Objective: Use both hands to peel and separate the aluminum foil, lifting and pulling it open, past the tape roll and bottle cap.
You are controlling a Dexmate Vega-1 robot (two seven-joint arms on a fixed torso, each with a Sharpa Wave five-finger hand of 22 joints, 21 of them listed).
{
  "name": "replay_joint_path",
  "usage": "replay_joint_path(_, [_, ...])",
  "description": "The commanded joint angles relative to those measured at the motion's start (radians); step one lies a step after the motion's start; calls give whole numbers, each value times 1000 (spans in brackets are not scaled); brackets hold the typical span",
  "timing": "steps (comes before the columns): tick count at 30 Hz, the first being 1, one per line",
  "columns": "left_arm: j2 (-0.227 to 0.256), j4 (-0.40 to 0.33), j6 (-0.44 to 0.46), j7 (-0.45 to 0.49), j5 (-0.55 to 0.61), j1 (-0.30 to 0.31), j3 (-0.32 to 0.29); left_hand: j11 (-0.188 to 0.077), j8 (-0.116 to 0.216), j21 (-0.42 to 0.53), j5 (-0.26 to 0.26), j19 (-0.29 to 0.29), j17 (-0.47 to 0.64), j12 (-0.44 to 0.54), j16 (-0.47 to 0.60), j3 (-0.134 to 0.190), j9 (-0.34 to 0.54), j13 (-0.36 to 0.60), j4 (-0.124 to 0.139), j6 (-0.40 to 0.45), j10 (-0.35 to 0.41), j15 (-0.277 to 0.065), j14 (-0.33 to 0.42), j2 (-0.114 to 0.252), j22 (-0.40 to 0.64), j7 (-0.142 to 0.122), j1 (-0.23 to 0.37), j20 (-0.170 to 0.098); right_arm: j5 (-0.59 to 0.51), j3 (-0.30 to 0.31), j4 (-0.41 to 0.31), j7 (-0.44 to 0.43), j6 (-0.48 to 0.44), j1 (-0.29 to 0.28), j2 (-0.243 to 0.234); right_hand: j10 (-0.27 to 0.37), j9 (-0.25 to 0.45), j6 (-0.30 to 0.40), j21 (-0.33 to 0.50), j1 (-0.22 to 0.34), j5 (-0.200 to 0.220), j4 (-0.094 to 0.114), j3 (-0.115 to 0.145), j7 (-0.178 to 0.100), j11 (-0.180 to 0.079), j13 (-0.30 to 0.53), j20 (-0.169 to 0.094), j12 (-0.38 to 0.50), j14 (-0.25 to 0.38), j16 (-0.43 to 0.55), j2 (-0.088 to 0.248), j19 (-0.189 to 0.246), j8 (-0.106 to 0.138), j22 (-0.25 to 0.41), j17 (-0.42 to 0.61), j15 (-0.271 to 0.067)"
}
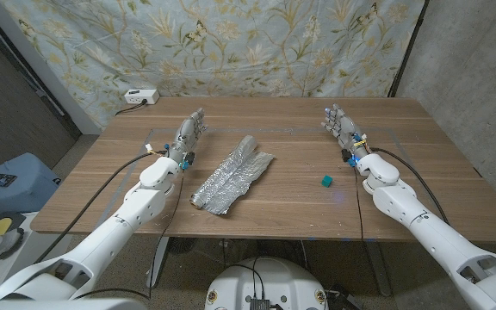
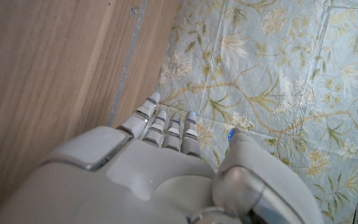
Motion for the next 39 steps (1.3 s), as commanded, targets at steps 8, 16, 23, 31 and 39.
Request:
replay_joint_path(8, [-1, -63, 42, 53, 30, 3, 20, 9, 8, 0, 8, 4, 3, 8, 6, 11, 4, 2, -13, 9, 7, 7, -1, -2, 4, 12, 18, 9, -15, 4, 18, 15, 2, 10, -26, 16, 2, 11, 5, 19, 7, -10, 15, 6, 3, 4, -65, 7, 16, 7, 0, 10, 6, 4, -5, -30])
replay_joint_path(16, [-2, -73, 45, 51, 25, 14, 22, 12, 8, -4, 9, 7, 3, 10, 5, 13, 4, 2, -22, 10, 12, 7, 2, -3, 4, 13, 23, 10, -106, -11, -55, -27, 10, -18, -86, 19, 2, 13, 5, 33, 6, -26, 23, 5, 0, 4, -64, 8, 15, 6, -2, 9, 6, 4, -12, -30])
replay_joint_path(23, [3, -84, 37, 44, 18, 23, 16, 13, 7, -6, 11, 9, 3, 10, 4, 15, 4, 2, -30, 11, 13, 8, 3, -3, 4, 16, 27, 10, -160, -18, -109, -53, 2, -32, -121, 21, 2, 14, 5, 47, 4, -42, 29, 5, -1, 4, -63, 9, 15, 6, -6, 9, 6, 4, -19, -29])
replay_joint_path(31, [23, -123, 39, 53, 2, 49, -6, 15, 6, -8, 11, 12, 3, 10, 4, 15, 5, 2, -37, 11, 16, 9, 6, -6, 4, 16, 30, 11, -263, -45, -152, -70, -10, -18, -165, 20, 2, 15, 4, 66, 1, -63, 35, 5, -2, 4, -63, 8, 13, 5, -13, 6, 5, 4, -26, -30])
replay_joint_path(39, [39, -157, 47, 64, -12, 72, -24, 19, 5, -11, 10, 15, 2, 12, 4, 13, 5, 2, -43, 10, 22, 12, 11, -10, 4, 15, 31, 14, -356, -70, -201, -73, -21, 1, -200, 16, 2, 11, 4, 81, -2, -82, 40, 2, -5, 3, -62, 7, 8, 4, -18, 4, 3, 4, -31, -30])
